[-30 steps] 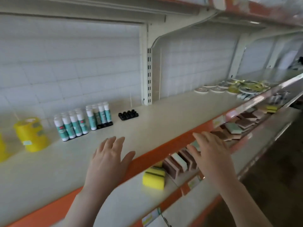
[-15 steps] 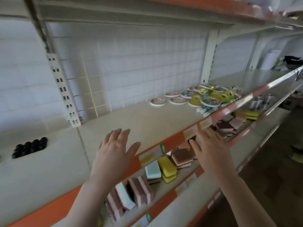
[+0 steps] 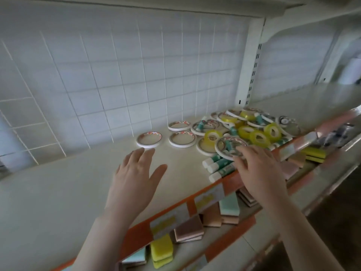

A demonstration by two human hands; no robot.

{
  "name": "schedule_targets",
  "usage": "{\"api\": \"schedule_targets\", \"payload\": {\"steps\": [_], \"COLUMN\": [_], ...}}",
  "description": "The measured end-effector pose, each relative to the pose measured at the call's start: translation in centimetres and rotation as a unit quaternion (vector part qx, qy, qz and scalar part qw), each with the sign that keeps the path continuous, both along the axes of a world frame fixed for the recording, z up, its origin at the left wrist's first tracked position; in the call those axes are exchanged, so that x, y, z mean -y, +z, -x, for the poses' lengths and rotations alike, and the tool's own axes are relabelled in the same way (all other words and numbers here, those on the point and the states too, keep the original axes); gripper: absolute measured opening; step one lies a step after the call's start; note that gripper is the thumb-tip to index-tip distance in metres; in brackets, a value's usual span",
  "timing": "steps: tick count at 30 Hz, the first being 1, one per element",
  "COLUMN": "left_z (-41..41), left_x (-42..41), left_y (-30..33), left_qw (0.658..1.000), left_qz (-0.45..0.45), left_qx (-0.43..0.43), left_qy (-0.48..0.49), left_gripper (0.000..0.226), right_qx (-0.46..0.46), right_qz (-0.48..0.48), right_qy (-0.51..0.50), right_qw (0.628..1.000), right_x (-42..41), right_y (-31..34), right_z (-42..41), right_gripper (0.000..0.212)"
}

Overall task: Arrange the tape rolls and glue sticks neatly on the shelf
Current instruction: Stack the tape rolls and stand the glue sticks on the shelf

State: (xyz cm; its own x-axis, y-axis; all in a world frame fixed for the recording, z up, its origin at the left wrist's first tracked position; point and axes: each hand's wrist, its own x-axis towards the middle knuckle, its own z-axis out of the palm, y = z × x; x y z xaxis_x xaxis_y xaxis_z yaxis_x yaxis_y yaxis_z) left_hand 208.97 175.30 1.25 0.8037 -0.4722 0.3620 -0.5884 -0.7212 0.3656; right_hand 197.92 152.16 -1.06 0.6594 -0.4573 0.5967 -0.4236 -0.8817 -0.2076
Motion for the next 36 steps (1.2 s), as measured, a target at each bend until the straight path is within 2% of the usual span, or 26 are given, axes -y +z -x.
{"api": "schedule_targets", "payload": {"steps": [4, 8, 10, 15, 20, 24, 32, 36], "left_z": [0.5, 1.9, 2.5, 3.3, 3.8, 4.1, 3.2, 2.4], "left_x": [4.8, 8.6, 9.7, 10.7, 11.4, 12.3, 14.3, 14.6], "left_y": [-1.0, -1.6, -1.6, -1.4, -1.4, -1.1, -0.9, -1.0], "left_qw": [0.996, 0.987, 0.983, 0.975, 0.974, 0.985, 0.991, 0.986], "left_qz": [0.016, 0.024, 0.027, 0.027, 0.04, 0.037, -0.033, -0.033], "left_qx": [-0.028, -0.057, -0.064, -0.057, -0.045, -0.045, -0.109, -0.145], "left_qy": [0.087, 0.145, 0.172, 0.215, 0.217, 0.165, 0.075, 0.069], "left_gripper": [0.055, 0.053, 0.053, 0.052, 0.046, 0.039, 0.031, 0.026], "right_qx": [-0.006, -0.08, -0.091, -0.051, -0.014, 0.021, 0.042, 0.052], "right_qz": [0.01, 0.036, 0.043, 0.092, 0.108, 0.117, 0.117, 0.124], "right_qy": [0.138, 0.283, 0.317, 0.368, 0.378, 0.337, 0.31, 0.308], "right_qw": [0.99, 0.955, 0.943, 0.924, 0.919, 0.934, 0.943, 0.942], "right_x": [4.6, 7.7, 8.7, 10.1, 11.6, 13.6, 15.9, 16.2], "right_y": [-0.5, -1.0, -1.0, -0.8, -0.5, -0.3, -0.3, -0.5], "right_z": [-1.9, -3.2, -3.6, -4.4, -4.8, -5.0, -5.1, -5.0], "right_gripper": [0.016, 0.028, 0.026, 0.009, 0.012, 0.006, 0.008, 0.009]}}
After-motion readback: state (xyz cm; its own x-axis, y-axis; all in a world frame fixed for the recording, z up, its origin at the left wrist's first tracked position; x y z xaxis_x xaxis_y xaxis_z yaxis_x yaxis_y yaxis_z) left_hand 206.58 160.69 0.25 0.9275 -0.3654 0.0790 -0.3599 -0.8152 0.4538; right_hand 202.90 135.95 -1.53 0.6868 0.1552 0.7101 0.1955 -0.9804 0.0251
